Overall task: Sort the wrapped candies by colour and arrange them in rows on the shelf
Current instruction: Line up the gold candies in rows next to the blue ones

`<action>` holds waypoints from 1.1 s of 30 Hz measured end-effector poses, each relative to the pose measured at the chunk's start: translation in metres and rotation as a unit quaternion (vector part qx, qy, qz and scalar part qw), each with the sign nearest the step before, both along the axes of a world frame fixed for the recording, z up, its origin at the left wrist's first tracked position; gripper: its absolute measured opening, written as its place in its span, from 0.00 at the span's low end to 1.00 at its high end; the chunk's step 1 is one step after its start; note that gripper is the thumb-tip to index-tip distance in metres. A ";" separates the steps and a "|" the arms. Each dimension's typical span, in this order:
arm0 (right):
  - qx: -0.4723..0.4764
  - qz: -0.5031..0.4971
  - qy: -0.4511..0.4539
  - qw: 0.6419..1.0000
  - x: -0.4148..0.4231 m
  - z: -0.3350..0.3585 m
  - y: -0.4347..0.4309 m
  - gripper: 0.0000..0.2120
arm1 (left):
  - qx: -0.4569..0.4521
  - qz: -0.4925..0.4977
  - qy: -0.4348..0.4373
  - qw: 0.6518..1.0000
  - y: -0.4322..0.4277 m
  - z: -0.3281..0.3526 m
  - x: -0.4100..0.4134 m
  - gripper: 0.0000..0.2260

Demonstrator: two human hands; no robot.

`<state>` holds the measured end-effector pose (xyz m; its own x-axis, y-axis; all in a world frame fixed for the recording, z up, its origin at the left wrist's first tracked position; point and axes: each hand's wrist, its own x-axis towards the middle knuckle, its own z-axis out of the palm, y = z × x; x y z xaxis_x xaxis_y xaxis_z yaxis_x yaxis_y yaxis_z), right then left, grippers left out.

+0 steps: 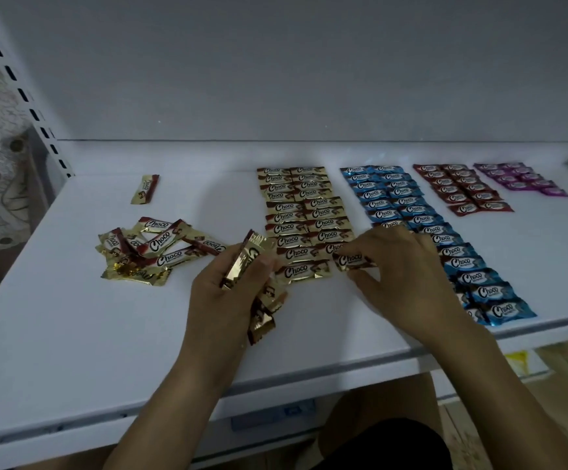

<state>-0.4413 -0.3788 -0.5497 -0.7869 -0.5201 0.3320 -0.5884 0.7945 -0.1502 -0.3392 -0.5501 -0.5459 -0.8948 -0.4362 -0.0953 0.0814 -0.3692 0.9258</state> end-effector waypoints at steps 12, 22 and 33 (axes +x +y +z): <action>0.006 0.041 -0.024 0.999 -0.004 -0.004 -0.008 0.16 | -0.015 -0.003 -0.001 1.000 -0.001 -0.002 0.000 0.09; -0.068 0.059 -0.010 0.996 0.002 -0.007 -0.013 0.18 | -0.022 0.005 0.005 1.000 -0.001 -0.003 -0.001 0.08; -0.012 0.063 0.017 0.998 -0.010 -0.015 -0.044 0.22 | 0.026 0.035 0.004 0.999 -0.003 -0.007 -0.003 0.05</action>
<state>-0.4517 -0.4230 -0.5646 -0.7044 -0.6052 0.3710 -0.6879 0.7109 -0.1465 -0.3424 -0.5527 -0.5528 -0.8636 -0.4916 -0.1116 0.1160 -0.4093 0.9050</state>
